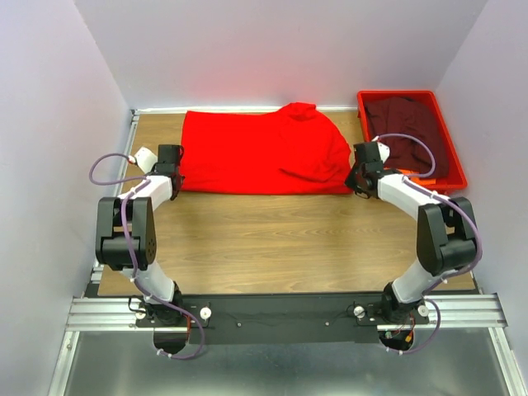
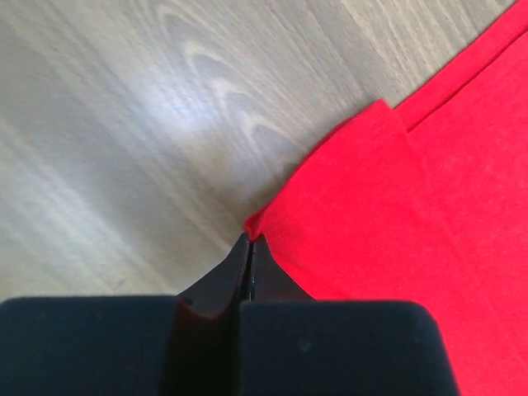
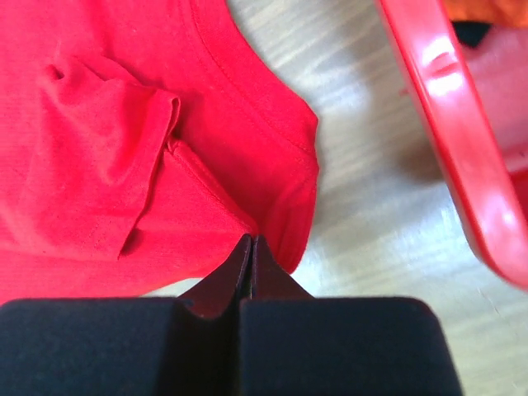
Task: Fold and stack the t-shirts
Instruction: Fold the tshirt
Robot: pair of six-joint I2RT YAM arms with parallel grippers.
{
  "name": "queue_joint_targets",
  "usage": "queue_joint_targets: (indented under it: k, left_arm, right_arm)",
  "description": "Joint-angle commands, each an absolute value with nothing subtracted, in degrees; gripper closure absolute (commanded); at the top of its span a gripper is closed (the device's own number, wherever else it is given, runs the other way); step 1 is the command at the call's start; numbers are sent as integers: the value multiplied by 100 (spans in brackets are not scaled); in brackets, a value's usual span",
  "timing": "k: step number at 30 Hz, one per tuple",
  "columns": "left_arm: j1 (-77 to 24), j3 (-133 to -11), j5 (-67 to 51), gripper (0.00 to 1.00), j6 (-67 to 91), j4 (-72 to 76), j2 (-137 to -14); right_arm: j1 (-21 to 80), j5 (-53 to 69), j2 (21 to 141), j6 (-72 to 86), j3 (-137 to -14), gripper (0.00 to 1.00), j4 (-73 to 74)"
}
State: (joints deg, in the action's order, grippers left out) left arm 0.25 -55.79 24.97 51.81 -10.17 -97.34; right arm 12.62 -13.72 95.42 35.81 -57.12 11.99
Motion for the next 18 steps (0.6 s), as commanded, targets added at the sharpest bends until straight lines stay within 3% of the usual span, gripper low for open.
queue_joint_targets:
  k: [1, 15, 18]
  left_arm:
    - [123, -5309, 3076, 100, 4992, -1336, -9326]
    - [369, -3657, 2883, 100, 5115, -1397, -7630]
    - [422, -3384, 2839, 100, 5150, -1389, -7348]
  right_arm:
    - [1204, -1248, 9062, 3454, -5415, 97, 1494]
    - [1204, -396, 7482, 3770, -3991, 96, 1933]
    - [1204, -238, 7112, 3937, -3648, 91, 1960]
